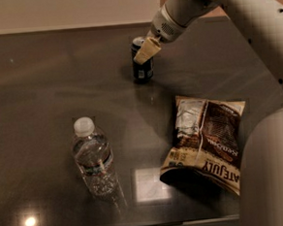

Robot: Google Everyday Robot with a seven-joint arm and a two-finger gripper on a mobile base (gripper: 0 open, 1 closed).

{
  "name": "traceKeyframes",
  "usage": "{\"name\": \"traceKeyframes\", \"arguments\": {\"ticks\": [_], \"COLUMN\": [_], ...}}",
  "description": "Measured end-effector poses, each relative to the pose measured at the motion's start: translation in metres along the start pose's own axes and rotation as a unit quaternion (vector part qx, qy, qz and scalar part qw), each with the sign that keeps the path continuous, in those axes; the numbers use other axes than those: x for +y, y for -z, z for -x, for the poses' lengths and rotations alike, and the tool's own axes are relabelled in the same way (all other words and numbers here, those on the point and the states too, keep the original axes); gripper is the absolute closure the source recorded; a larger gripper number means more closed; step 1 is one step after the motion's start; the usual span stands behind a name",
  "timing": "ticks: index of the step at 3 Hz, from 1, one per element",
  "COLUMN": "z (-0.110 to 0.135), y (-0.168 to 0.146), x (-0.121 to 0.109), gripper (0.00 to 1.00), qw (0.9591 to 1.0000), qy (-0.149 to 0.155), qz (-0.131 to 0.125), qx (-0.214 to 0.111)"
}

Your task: Move pepsi can near water bottle

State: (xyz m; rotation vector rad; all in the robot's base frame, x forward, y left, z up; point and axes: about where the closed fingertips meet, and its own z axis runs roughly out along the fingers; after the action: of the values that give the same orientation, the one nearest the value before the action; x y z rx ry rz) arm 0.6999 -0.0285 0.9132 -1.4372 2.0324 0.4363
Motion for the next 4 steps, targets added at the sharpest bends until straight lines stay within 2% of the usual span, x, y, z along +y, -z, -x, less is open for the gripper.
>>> {"name": "traceKeyframes", "arguments": {"ticks": [1,2,3,4], "z": [0.001,0.0,-0.005,-0.008], "y": [0.021,0.042,0.055,0.061], "x": [0.029,0.063,0.095,0.13], "gripper": [1.0,1.0,1.0,1.0], "qw": [0.9985,0.9937,0.9864,0.9771], "qy": [0.046,0.097,0.141,0.179], "qz": [0.02,0.041,0.07,0.105], "qx": [-0.021,-0.037,-0.046,-0.049]}}
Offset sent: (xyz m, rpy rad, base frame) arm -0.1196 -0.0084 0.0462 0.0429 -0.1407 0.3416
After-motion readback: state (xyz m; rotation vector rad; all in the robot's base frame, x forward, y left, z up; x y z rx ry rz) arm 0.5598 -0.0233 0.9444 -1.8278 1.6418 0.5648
